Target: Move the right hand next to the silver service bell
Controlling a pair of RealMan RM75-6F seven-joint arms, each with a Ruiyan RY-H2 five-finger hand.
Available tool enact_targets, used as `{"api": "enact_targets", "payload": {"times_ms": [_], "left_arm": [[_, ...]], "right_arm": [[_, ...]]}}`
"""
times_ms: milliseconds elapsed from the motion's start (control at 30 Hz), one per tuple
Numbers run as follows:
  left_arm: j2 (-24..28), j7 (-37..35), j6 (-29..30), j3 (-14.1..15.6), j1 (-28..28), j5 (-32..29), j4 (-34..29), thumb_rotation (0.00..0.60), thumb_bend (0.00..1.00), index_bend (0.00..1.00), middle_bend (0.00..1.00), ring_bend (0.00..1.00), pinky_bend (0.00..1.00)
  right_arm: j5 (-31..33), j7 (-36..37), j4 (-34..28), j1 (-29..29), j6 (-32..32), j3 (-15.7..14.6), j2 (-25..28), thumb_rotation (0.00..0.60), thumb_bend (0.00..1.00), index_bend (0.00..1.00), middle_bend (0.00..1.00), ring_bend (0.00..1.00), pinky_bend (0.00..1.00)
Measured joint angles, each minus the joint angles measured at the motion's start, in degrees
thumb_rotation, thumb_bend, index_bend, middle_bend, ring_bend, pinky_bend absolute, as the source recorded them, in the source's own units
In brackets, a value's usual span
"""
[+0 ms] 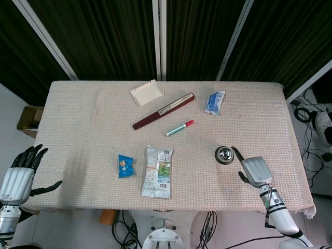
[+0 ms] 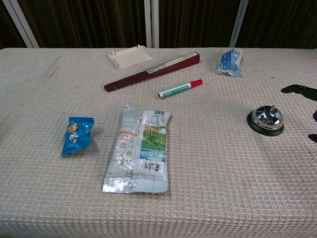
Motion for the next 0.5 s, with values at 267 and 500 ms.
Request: {"api": "enact_targets", "payload": {"times_ms": [267,500], "left_arm": [[-0.06,0.11,-0.18,-0.08,-0.04,-0.13,-0.07,0.167,0.01,0.11,0.08,0.07,0.18],[-0.14,-0.05,-0.55,-0.01,-0.14,-0.17,0.16,0.164,0.01,0.11,0.08,0.07,0.18]], "right_arm": [[0.11,-0.14,0.52,0.07,-0.48,-0.26,-0.31,0.600,0.25,0.00,0.80,0.86,0.85],[0.16,-0.53,1.06,0.11,-0.96,-0.62,-0.72,0.600,0.25,0.00,0.80,0.86,0.85]]}}
